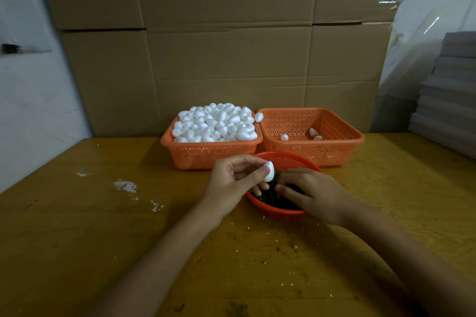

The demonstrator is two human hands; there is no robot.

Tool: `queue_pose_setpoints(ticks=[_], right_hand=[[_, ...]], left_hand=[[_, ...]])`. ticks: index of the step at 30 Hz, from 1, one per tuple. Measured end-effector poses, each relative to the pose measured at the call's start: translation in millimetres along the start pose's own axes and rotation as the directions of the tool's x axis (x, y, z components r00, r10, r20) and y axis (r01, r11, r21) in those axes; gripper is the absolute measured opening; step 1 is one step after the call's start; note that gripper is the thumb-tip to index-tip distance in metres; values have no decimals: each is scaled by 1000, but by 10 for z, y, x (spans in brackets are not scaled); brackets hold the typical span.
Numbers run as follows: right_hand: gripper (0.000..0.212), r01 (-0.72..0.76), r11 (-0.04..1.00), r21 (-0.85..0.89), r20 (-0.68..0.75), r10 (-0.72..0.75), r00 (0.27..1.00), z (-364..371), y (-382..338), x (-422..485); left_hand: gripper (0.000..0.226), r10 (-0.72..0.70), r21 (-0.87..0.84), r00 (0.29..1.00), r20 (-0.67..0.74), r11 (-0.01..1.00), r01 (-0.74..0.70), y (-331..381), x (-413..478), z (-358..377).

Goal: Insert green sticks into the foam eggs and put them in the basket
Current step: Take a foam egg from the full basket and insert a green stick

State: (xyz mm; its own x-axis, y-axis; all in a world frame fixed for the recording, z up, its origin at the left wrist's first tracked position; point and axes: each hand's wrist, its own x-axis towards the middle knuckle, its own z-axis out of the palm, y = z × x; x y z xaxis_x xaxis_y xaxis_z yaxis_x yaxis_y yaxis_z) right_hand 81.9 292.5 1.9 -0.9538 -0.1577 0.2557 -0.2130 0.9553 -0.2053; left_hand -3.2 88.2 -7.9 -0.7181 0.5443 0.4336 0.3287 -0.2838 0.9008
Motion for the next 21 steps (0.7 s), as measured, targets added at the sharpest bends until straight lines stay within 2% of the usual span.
queue_pose_setpoints(ticks=[4, 10, 15, 21], right_hand=[[30, 2, 1000, 3, -2, -2, 1000, 1, 5, -6], [30, 2, 1000, 10, -3, -2, 1000, 9, 6, -3], [30, 4, 1000, 31, -8, -4, 1000, 13, 12, 3], [16, -14, 998, 69, 10, 14, 1000, -5, 20, 14]], left_hand=[[13, -5, -7, 1000, -10, 1000, 5, -6, 4, -2], [29, 17, -32, 1000, -5, 999, -17, -1, -1, -4], [26, 8, -30, 1000, -13, 1000, -9, 0, 2, -5], [21, -1, -42, 1000, 3, 999, 1, -6, 8, -19]])
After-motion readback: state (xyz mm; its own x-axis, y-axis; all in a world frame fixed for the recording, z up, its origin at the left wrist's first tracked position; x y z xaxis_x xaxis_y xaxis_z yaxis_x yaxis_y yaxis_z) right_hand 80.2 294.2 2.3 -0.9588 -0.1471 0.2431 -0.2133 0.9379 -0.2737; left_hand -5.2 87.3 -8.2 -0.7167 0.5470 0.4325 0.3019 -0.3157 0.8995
